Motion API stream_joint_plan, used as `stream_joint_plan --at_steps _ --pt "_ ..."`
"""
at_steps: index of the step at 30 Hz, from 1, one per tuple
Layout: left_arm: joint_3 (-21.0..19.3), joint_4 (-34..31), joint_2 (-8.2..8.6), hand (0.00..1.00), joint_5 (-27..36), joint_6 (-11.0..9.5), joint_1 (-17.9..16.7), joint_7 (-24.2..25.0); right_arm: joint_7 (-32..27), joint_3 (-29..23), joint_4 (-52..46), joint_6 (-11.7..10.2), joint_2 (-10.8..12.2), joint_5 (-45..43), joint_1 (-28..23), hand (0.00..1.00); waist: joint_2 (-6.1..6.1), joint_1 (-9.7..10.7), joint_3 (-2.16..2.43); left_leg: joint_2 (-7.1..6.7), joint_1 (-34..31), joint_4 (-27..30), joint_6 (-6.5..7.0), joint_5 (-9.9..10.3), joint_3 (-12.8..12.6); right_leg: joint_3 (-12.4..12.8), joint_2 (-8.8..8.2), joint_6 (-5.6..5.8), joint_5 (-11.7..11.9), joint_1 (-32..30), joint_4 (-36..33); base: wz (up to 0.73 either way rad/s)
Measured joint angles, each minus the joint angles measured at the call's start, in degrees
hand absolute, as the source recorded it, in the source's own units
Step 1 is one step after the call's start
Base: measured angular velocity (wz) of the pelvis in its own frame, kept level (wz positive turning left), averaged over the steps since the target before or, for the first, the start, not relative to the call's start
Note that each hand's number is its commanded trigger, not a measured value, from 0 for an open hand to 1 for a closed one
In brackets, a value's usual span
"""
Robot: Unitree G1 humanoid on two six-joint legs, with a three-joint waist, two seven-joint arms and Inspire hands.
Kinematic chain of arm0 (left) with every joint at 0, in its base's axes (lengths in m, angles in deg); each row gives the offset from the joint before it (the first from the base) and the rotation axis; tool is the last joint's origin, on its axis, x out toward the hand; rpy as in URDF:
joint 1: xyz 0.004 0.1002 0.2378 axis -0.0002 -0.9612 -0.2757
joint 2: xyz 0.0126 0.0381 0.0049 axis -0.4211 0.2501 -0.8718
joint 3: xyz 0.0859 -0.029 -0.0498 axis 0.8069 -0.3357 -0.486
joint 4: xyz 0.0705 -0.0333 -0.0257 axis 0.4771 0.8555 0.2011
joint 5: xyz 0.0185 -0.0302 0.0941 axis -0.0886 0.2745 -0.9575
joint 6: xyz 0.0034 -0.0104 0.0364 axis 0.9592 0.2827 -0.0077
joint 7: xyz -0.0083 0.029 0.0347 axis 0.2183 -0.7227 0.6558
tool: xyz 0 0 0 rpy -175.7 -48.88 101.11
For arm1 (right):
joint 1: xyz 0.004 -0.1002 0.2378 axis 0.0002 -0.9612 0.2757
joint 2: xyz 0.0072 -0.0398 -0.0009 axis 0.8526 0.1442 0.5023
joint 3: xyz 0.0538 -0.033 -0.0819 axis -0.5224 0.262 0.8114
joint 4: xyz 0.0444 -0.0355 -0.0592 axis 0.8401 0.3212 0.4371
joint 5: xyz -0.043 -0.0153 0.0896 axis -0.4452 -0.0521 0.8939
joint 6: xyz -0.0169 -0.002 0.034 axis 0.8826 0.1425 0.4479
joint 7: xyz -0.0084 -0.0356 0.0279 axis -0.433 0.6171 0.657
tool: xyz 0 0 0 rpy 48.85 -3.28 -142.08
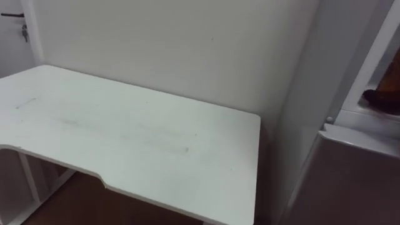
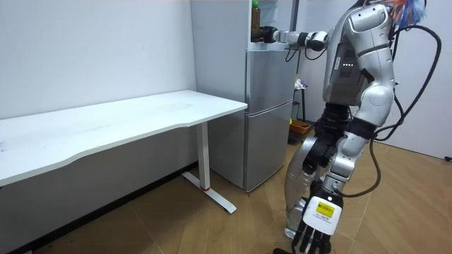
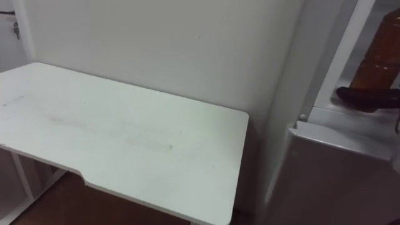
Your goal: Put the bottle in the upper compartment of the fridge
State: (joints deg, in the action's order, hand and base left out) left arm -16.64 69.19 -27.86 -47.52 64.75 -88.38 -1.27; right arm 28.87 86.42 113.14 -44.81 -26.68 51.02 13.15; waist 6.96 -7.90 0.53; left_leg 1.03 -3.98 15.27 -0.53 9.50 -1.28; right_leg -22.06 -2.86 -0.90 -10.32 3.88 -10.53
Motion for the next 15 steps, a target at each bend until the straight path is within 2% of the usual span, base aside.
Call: stream_joint_plan --at_steps 5,7,12,15 --pt "-0.95 0.02 0.3 0.0 -0.01 -0.21 -0.38 -0.15 -0.05 -1.19 -0.94 -0.01 0.0 0.5 -1.59 0.0 -0.05 0.67 0.0 0.02 2.37 -1.79 0.0 -0.04 -1.48 1.4 0.06 0.08 -0.06 0.98 0.2 -0.16" --pt "-1.8 -0.11 0.42 0.0 -0.02 -0.48 -1.17 -0.24 -0.1 -3.14 -2.92 -0.01 0.0 0.46 -3.81 0.0 0.11 1.22 0.12 -0.02 3.23 -2.19 0.01 -0.03 -1.84 1.54 0.09 0.14 -0.06 1.68 0.84 -0.07" --pt "-3.28 -0.11 0.84 0.0 0.01 -0.68 -1.59 -0.2 -0.22 -4.78 -4.64 -0.03 0.0 0.46 -5.43 0.0 -0.13 1.98 0.0 0.08 4.5 -3.07 -0.02 -0.02 -2.76 2.23 0.15 0.24 -0.12 2.11 0.96 -0.09" --pt "-3.81 -0.11 1.22 0.0 -0.01 -0.95 -1.56 -0.29 -0.29 -7.73 -12.64 -0.06 0.07 0.86 -10.32 0.0 -0.22 2.37 0.02 0.09 5.11 -3.55 -0.02 -0.02 -3.38 2.93 0.15 0.27 -0.13 2.31 0.97 -0.09"
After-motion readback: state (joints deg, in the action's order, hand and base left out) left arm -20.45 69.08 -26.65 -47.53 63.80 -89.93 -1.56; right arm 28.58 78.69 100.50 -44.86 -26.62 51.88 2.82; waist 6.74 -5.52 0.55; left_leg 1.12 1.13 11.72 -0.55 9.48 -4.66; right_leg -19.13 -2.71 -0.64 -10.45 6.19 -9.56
